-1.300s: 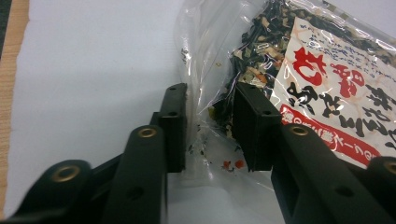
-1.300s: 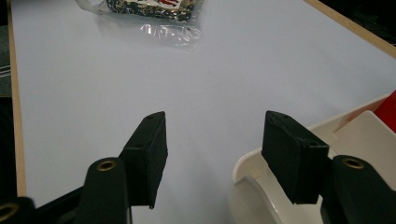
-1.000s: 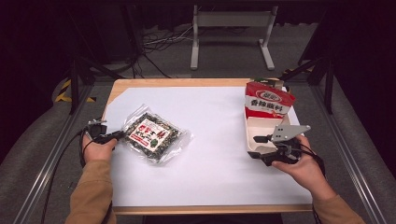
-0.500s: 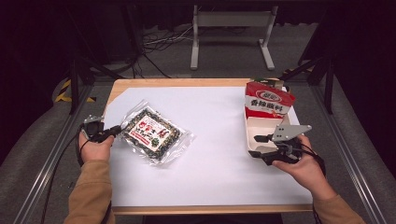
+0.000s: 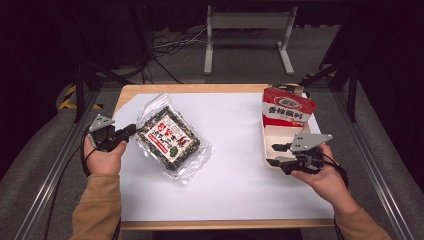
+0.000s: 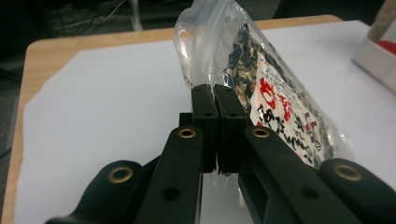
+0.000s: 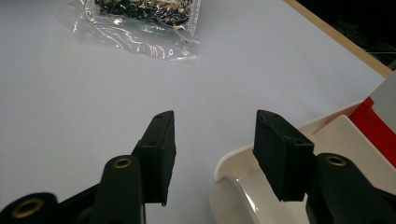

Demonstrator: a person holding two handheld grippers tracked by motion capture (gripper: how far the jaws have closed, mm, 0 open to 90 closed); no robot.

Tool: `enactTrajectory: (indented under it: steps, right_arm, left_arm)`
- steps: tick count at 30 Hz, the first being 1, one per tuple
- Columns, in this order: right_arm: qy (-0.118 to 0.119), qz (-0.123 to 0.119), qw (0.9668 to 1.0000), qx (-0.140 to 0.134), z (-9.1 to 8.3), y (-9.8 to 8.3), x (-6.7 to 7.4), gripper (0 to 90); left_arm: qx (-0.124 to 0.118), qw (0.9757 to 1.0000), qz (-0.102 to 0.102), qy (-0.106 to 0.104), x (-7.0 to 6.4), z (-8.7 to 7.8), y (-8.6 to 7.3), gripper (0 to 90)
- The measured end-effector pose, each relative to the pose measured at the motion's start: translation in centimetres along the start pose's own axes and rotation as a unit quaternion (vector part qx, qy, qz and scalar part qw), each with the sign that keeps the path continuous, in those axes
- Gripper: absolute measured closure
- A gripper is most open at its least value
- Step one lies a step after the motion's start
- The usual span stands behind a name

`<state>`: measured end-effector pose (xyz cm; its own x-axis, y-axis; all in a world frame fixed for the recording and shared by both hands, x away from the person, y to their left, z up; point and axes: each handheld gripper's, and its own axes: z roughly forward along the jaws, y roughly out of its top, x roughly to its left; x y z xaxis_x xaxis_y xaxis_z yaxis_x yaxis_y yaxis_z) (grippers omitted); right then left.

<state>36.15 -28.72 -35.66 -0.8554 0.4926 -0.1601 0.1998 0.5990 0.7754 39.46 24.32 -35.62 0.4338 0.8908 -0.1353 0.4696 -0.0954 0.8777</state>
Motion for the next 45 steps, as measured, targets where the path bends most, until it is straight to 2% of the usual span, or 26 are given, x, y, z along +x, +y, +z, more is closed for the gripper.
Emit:
enactTrajectory:
  steps: [5,7,11,15,20,29,33,36,39,41,43,45]
  right_arm:
    - [-0.001,-0.001,1.0000,-0.003,-0.2,0.1,0.0,48.4]
    - [-0.002,-0.004,1.0000,-0.004,-0.3,0.2,0.1,49.0]
    - [-0.004,-0.013,0.9999,-0.005,-0.3,0.5,0.1,50.7]
    - [-0.004,-0.017,0.9998,-0.009,-0.4,0.8,0.2,51.4]
    - [-0.006,-0.027,0.9996,-0.012,-0.3,1.0,0.2,52.1]
    - [0.002,-0.028,0.9994,-0.019,0.1,1.5,0.2,50.9]
    - [0.024,-0.014,0.9989,-0.037,0.6,2.4,0.2,47.5]
    - [0.053,0.008,0.9969,-0.059,1.2,3.2,0.1,44.3]
    - [0.070,0.017,0.9951,-0.068,2.1,3.9,0.0,40.6]
    - [0.084,0.030,0.9930,-0.078,3.0,4.3,-0.1,37.2]
    - [0.093,0.039,0.9910,-0.088,3.8,4.6,-0.3,34.7]
    - [0.106,0.049,0.9883,-0.097,4.7,4.9,-0.5,33.6]
  left_arm:
    - [-0.029,0.9986,0.042,-0.012,-2.4,-1.1,1.4,88.6]
    - [-0.038,0.9972,0.061,-0.018,-3.5,-1.6,1.9,88.7]
    - [-0.054,0.9943,0.087,-0.028,-5.1,-2.4,2.6,89.0]
    - [-0.063,0.9914,0.108,-0.038,-6.5,-3.0,3.1,89.1]
    - [-0.094,0.9859,0.133,-0.039,-8.2,-3.7,3.5,89.4]
    - [-0.096,0.9798,0.162,-0.067,-10.3,-4.2,4.0,89.7]
    - [-0.102,0.9757,0.175,-0.084,-11.5,-4.5,4.3,89.8]
    - [-0.104,0.9732,0.182,-0.094,-12.2,-4.7,4.5,89.8]
    - [-0.106,0.9704,0.190,-0.105,-12.9,-4.8,4.8,89.8]
    - [-0.106,0.9684,0.197,-0.110,-13.4,-4.8,4.9,89.9]
    - [-0.114,0.9653,0.204,-0.117,-13.9,-4.9,5.1,90.0]
    - [-0.113,0.9644,0.198,-0.135,-14.1,-5.0,5.3,90.0]
